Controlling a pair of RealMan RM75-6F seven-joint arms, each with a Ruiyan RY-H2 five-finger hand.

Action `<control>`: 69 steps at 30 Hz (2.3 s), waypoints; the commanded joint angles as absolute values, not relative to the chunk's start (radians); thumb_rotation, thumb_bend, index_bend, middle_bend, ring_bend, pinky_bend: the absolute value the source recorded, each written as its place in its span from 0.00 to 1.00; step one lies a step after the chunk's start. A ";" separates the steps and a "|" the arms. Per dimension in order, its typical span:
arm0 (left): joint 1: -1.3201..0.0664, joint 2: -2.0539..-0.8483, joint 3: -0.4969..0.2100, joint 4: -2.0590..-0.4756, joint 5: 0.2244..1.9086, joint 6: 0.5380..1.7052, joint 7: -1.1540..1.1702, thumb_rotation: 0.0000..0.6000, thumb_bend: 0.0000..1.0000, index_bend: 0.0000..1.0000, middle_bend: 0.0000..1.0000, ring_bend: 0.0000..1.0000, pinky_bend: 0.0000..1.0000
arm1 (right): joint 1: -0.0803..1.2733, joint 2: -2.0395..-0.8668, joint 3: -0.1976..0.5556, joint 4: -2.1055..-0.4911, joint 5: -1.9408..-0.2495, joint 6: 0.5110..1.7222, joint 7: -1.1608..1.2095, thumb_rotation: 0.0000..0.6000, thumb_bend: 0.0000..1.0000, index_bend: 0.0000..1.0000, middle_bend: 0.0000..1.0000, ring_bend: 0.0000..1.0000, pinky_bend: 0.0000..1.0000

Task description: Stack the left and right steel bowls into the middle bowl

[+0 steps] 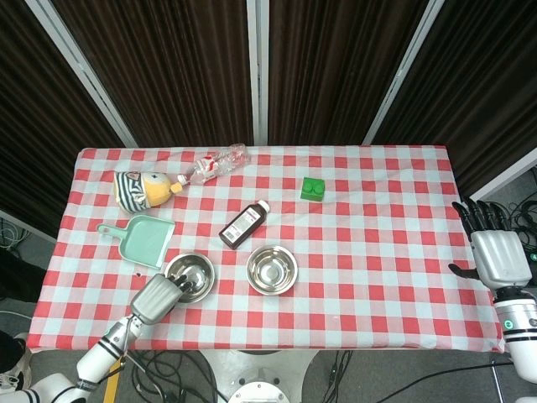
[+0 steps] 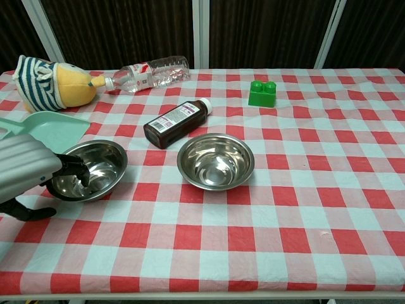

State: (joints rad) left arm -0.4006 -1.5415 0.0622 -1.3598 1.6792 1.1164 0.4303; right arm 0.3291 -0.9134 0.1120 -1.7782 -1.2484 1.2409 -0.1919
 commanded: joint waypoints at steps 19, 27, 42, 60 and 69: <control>-0.434 -1.649 0.082 -1.158 1.771 1.224 0.362 1.00 0.35 0.69 0.70 0.78 0.84 | 0.326 -0.915 0.122 -1.756 -1.245 1.212 -0.173 1.00 0.02 0.02 0.00 0.00 0.00; -0.437 -1.671 0.095 -1.100 1.800 1.270 0.341 1.00 0.37 0.71 0.72 0.81 0.86 | 0.323 -0.912 0.123 -1.755 -1.251 1.207 -0.165 1.00 0.02 0.02 0.00 0.00 0.00; -0.541 -1.648 0.033 -1.185 1.815 1.242 0.350 1.00 0.38 0.71 0.73 0.82 0.87 | 0.307 -0.874 0.153 -1.781 -1.258 1.250 -0.125 1.00 0.02 0.02 0.00 0.00 0.00; -0.752 -1.726 -0.051 -1.248 1.838 1.098 0.410 1.00 0.38 0.72 0.73 0.82 0.87 | 0.262 -0.848 0.205 -1.766 -1.226 1.328 -0.023 1.00 0.02 0.02 0.00 0.00 0.00; -0.798 -1.774 -0.046 -1.179 1.828 1.075 0.392 1.00 0.38 0.72 0.73 0.82 0.87 | 0.253 -0.843 0.217 -1.749 -1.218 1.330 0.009 1.00 0.03 0.02 0.00 0.00 0.00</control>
